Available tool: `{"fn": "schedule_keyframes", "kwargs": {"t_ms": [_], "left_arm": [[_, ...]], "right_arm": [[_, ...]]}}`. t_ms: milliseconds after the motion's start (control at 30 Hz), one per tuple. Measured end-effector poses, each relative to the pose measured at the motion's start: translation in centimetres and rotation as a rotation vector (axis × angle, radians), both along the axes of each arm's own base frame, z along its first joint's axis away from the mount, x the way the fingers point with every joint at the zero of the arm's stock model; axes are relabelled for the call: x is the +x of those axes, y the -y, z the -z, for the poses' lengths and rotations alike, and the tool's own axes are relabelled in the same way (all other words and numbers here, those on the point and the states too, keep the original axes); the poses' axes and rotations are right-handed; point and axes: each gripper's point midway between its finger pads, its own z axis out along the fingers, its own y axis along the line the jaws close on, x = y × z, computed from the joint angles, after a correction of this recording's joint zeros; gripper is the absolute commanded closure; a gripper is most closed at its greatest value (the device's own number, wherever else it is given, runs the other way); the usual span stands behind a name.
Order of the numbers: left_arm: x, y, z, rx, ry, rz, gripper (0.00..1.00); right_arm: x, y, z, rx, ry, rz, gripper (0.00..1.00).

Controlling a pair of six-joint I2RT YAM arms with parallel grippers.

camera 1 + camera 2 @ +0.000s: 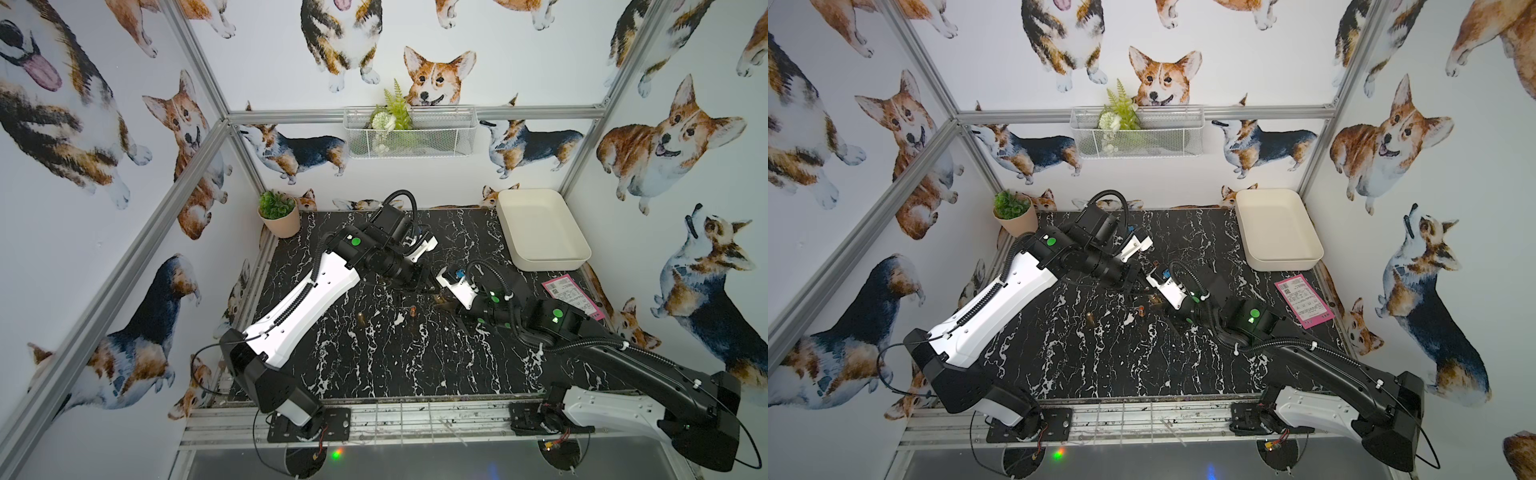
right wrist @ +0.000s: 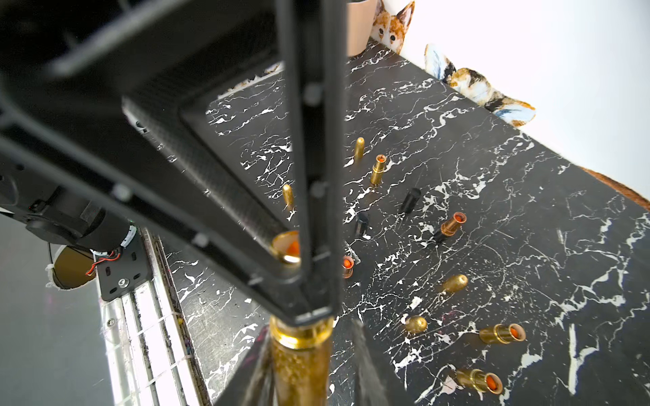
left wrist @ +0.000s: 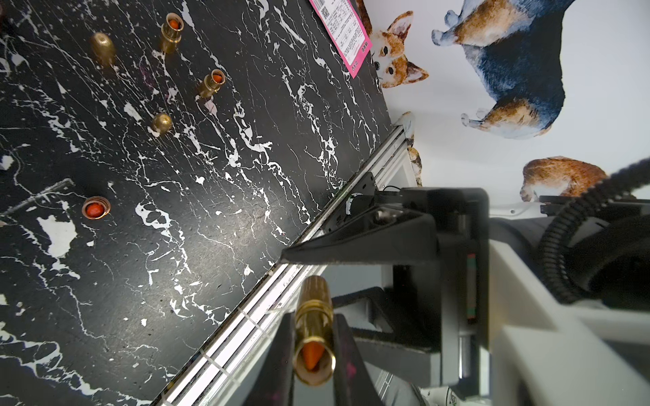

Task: Open the lipstick cap
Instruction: Place the lipstick at the center of the board.

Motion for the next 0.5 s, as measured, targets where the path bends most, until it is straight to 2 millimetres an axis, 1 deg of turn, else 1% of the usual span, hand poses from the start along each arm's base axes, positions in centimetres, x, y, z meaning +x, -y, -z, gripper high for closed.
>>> {"fn": "schedule_keyframes", "kwargs": {"t_ms": [100, 300, 400, 500], "left_arm": [[0.4, -0.2, 0.0, 0.005, 0.007, -0.013, 0.87], [1.5, -0.9, 0.2, 0.022, 0.02, -0.052, 0.87], [2.7, -2.1, 0.4, 0.059, 0.053, -0.113, 0.89], [4.1, -3.8, 1.5, 0.157, 0.108, -0.189, 0.91]], "right_arm": [[0.1, 0.4, -0.6, 0.013, 0.022, 0.017, 0.53], [0.0, 1.0, -0.4, 0.01, 0.028, 0.028, 0.52], [-0.1, 1.7, -0.5, 0.011, 0.038, 0.042, 0.51], [-0.3, 2.6, -0.7, 0.013, 0.056, 0.064, 0.5]]}}
